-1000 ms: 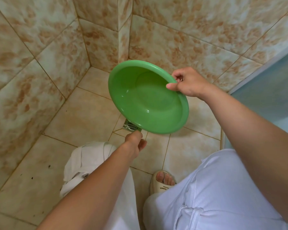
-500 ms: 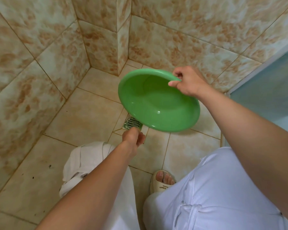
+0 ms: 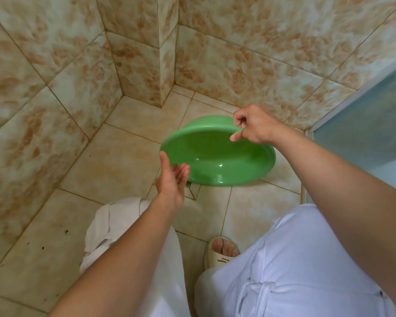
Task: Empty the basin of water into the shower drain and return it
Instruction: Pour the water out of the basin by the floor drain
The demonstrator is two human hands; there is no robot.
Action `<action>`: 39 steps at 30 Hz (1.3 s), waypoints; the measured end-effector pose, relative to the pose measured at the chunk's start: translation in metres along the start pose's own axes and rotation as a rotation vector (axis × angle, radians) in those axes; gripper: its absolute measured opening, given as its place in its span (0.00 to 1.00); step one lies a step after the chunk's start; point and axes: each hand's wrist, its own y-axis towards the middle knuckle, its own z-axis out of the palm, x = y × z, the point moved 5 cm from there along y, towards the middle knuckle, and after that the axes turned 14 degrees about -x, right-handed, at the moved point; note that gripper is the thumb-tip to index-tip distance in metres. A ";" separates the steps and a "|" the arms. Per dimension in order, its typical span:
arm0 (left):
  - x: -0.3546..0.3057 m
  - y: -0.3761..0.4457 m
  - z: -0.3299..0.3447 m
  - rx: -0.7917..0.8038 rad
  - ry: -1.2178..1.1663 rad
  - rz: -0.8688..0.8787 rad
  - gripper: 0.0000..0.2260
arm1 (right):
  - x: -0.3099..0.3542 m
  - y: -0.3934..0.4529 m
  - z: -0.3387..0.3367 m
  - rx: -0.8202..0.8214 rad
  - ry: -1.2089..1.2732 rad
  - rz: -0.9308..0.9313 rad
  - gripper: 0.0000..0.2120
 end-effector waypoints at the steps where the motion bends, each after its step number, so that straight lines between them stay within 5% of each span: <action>1: -0.003 0.000 0.000 0.003 -0.033 -0.014 0.36 | 0.002 0.000 -0.001 0.014 -0.004 -0.011 0.19; 11: -0.020 -0.002 -0.007 -0.056 -0.115 -0.063 0.11 | 0.021 -0.009 -0.003 0.093 -0.025 -0.076 0.20; 26: -0.013 0.002 -0.012 -0.026 0.078 -0.112 0.13 | -0.001 -0.010 0.015 0.136 -0.075 0.054 0.18; 39: -0.005 -0.003 -0.009 -0.076 0.199 -0.113 0.19 | 0.029 -0.015 -0.007 0.108 0.018 -0.033 0.14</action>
